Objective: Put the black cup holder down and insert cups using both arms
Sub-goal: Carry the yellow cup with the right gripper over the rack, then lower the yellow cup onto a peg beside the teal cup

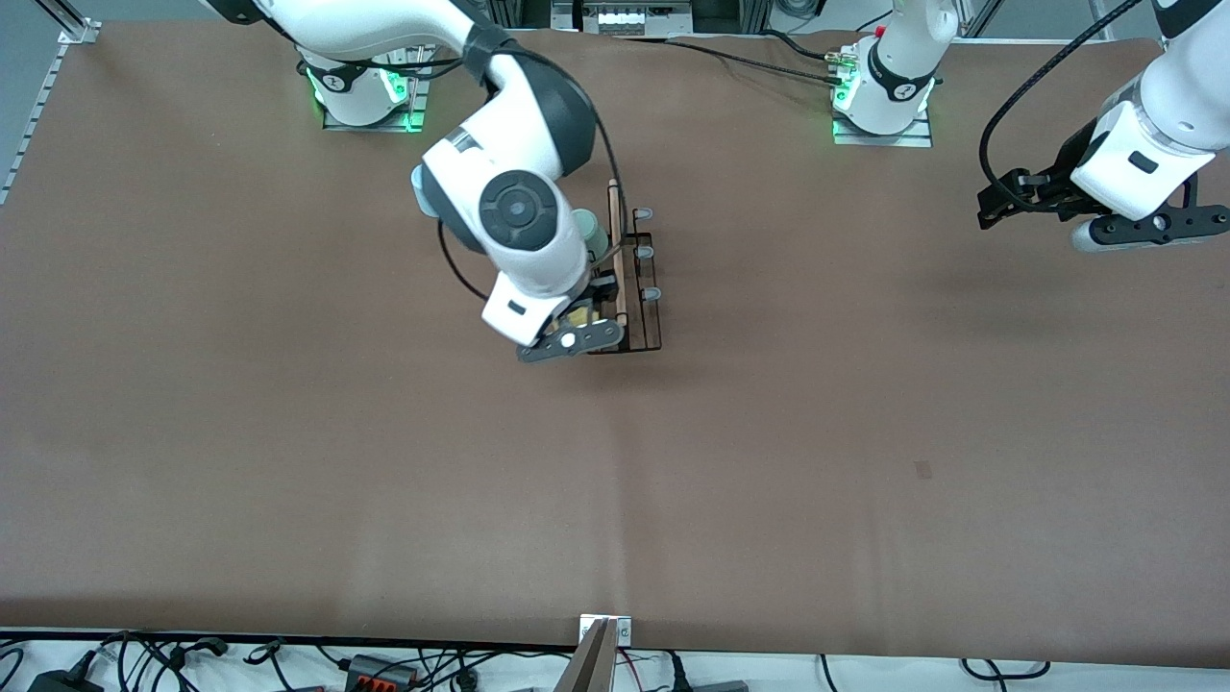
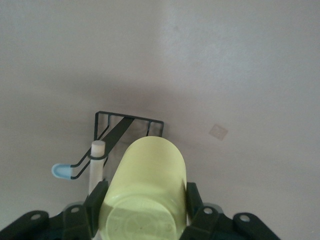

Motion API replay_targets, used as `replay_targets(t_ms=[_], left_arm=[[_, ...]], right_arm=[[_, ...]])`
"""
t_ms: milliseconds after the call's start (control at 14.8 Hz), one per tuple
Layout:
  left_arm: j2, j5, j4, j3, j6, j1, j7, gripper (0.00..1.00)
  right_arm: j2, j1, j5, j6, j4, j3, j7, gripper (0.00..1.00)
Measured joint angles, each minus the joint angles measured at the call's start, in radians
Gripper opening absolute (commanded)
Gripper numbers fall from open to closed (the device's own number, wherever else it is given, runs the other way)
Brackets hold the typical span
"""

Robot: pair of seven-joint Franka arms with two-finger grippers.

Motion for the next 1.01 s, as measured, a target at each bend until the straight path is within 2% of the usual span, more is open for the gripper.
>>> replay_targets(t_ms=[1014], left_arm=[[0.0, 0.0, 0.0, 0.0, 0.0, 0.008, 0.0, 1.0]], right_arm=[[0.039, 0.01, 0.0, 0.03, -0.039, -0.002, 0.006, 0.26]])
